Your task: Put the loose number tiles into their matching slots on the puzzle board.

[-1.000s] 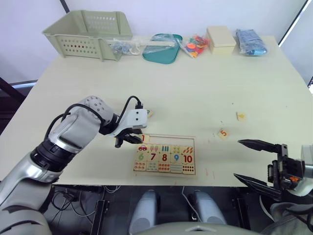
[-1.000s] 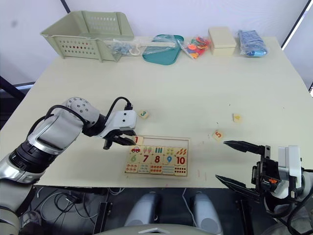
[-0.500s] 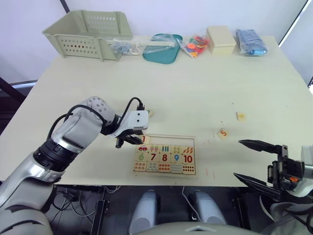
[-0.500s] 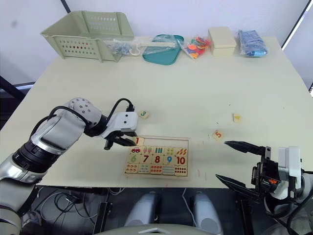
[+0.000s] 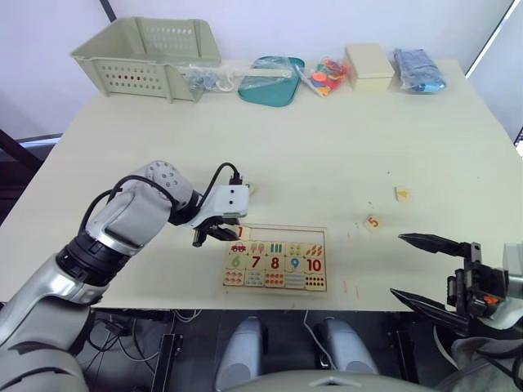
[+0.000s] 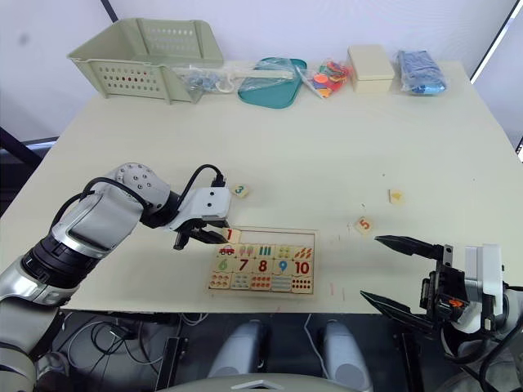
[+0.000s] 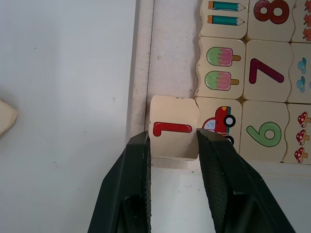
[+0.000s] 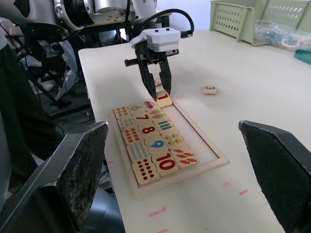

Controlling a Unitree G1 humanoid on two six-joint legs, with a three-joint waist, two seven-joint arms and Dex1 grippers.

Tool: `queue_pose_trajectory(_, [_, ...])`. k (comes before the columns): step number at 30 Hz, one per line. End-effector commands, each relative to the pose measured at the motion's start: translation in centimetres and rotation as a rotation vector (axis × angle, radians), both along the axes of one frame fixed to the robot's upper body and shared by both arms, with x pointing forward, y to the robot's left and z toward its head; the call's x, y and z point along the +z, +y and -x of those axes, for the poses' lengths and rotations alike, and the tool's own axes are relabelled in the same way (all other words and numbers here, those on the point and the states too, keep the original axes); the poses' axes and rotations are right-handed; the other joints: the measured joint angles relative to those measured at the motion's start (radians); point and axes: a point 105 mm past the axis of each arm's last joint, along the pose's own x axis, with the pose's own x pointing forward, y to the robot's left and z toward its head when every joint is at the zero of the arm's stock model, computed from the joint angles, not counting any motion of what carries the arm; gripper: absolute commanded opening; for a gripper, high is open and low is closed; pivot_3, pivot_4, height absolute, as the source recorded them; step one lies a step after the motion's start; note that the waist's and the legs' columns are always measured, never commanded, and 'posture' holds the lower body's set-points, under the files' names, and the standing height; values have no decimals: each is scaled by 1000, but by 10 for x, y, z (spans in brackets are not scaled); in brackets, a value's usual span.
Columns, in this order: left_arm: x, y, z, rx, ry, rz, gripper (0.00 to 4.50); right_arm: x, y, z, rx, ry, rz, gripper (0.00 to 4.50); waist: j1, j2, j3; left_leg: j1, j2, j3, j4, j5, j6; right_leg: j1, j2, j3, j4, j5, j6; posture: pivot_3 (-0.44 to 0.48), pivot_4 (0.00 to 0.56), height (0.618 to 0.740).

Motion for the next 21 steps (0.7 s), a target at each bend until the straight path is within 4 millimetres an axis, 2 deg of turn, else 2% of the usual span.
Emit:
queue_pose_trajectory(1, [0,-1,1,-8,1,1,927,8,4,4,15,-49,3,4500,0,0,0,0,0,0,0,0,0,0,0,0,0,0,0,0,150,740])
queue_pose_trajectory(3, [2,-1,0,-6,-4,11,1958,8,4,4,14,-49,2,4500,0,0,0,0,0,0,0,0,0,0,0,0,0,0,0,0,150,740])
queue_pose_trajectory(4, [4,-1,0,-8,-5,15,2267,8,4,5,13,-48,2,4500,0,0,0,0,0,0,0,0,0,0,0,0,0,0,0,0,150,740])
queue_pose_trajectory(11, [13,2,-2,16,-24,54,2267,7,4,3,15,-45,-1,4500,0,0,0,0,0,0,0,0,0,0,0,0,0,0,0,0,150,740])
queue_pose_trajectory(17, [39,14,-3,65,-15,180,2267,7,3,3,18,-47,2,4500,-1,0,0,0,0,0,0,0,0,0,0,0,0,0,0,0,150,740])
queue_pose_trajectory(21, [49,23,-7,18,-19,313,2267,6,4,1,15,-54,2,4500,0,0,0,0,0,0,0,0,0,0,0,0,0,0,0,0,150,740])
